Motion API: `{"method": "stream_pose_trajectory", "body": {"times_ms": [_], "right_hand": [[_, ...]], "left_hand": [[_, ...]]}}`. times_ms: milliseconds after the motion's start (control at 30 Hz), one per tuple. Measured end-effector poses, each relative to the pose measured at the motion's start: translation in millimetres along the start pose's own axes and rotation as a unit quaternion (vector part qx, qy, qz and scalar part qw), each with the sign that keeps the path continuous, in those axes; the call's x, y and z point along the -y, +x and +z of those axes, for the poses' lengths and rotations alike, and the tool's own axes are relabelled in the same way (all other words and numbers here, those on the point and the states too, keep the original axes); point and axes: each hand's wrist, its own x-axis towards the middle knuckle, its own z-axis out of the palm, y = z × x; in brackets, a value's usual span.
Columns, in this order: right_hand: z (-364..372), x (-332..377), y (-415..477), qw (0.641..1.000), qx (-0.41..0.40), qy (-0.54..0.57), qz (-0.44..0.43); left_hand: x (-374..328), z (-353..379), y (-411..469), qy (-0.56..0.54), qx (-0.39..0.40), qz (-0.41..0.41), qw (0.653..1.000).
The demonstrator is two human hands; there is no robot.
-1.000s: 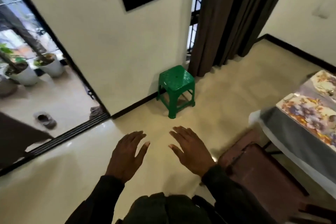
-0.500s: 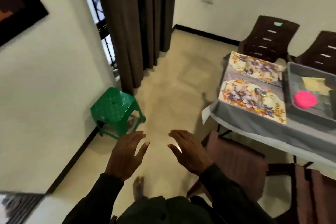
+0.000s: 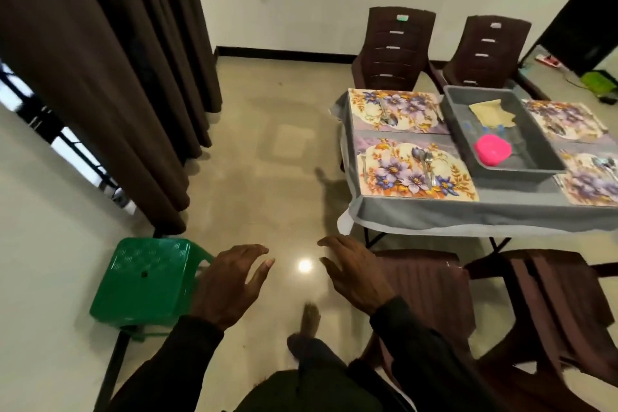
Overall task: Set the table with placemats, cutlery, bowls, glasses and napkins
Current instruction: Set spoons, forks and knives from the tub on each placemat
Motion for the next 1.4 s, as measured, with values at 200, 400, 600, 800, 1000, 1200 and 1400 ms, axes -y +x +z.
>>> {"method": "stream_pose_trajectory", "body": {"times_ms": [200,400,600,800,1000,1200,1400], "right_hand": [[-7,-55,83,0.999,-0.015,-0.001,0.034],[-34,-115,164,0.998,-0.043,0.016,0.054],[-65,-178,203,0.991,-0.087,-0.011,0.106],[-77,-233,222,0.976,-0.095,-0.027,0.196],[-93,-278,255,0.948,-0.133,-0.047,0.285],[-109,-301,293,0.903,-0.207,-0.055,0.373],[-117,-309,325,0.861,-0.231,-0.103,0.442]], "left_hand": [[14,2,109,0.004,0.023,0.020,1.000],[10,4,226,0.000,0.023,0.036,0.999],[-13,25,334,-0.010,0.040,0.084,0.996],[-31,51,432,-0.029,0.092,0.147,0.984],[-51,85,544,-0.046,0.137,0.249,0.957],[-81,104,653,-0.073,0.182,0.338,0.920],[-101,131,722,-0.076,0.205,0.480,0.849]]}}
